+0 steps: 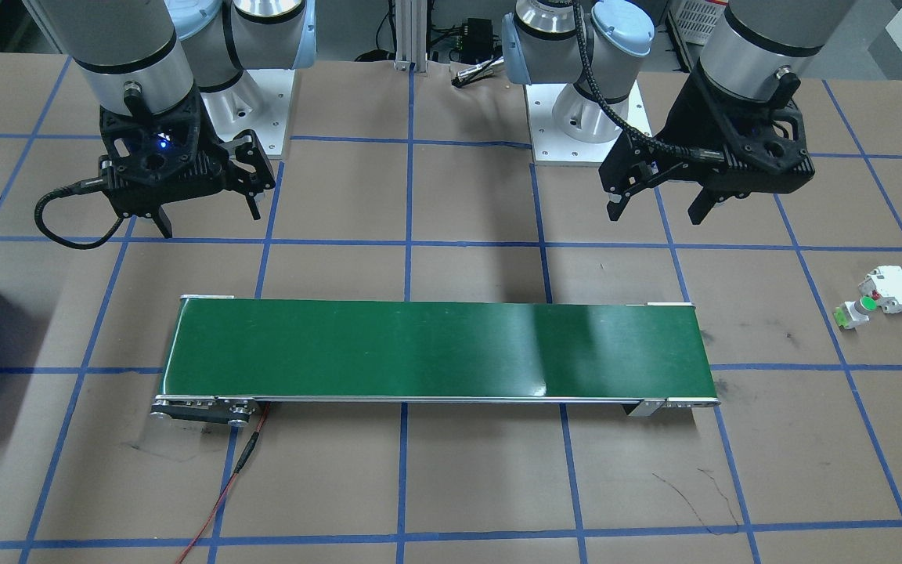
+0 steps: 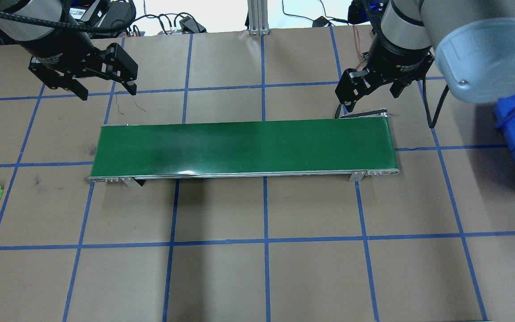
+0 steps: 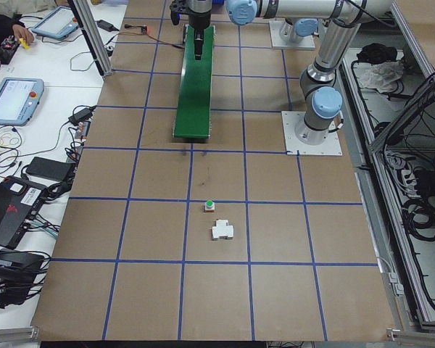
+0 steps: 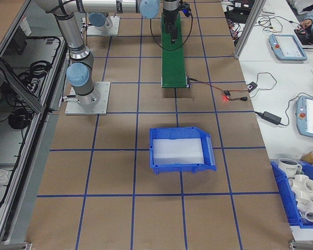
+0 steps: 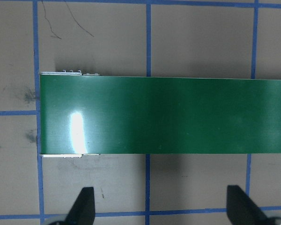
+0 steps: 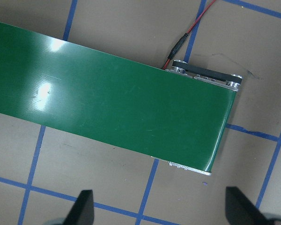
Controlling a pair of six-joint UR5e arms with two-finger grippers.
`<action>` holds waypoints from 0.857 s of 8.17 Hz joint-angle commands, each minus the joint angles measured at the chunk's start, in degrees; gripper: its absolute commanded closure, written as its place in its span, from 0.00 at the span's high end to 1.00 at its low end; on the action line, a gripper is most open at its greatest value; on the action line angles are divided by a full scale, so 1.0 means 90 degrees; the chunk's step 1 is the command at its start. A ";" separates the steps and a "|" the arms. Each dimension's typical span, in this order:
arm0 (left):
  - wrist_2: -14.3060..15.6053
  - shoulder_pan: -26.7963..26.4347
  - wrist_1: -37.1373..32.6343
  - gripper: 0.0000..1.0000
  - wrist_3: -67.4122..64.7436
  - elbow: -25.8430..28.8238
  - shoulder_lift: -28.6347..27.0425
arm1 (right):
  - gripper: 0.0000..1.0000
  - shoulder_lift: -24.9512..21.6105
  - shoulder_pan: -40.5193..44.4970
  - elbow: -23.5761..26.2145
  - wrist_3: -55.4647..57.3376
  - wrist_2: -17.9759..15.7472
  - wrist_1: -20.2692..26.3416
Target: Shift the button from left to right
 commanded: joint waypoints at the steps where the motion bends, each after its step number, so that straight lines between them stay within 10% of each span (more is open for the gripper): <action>1: 0.0024 0.0019 -0.0003 1.00 0.0008 -0.0063 -0.0007 | 1.00 0.0001 0.0000 -0.0002 0.0001 -0.0003 0.0002; 7: 0.0101 0.2105 0.0055 1.00 0.1683 -0.0220 -0.0377 | 1.00 0.0001 0.0000 -0.0002 0.0001 -0.0003 0.0002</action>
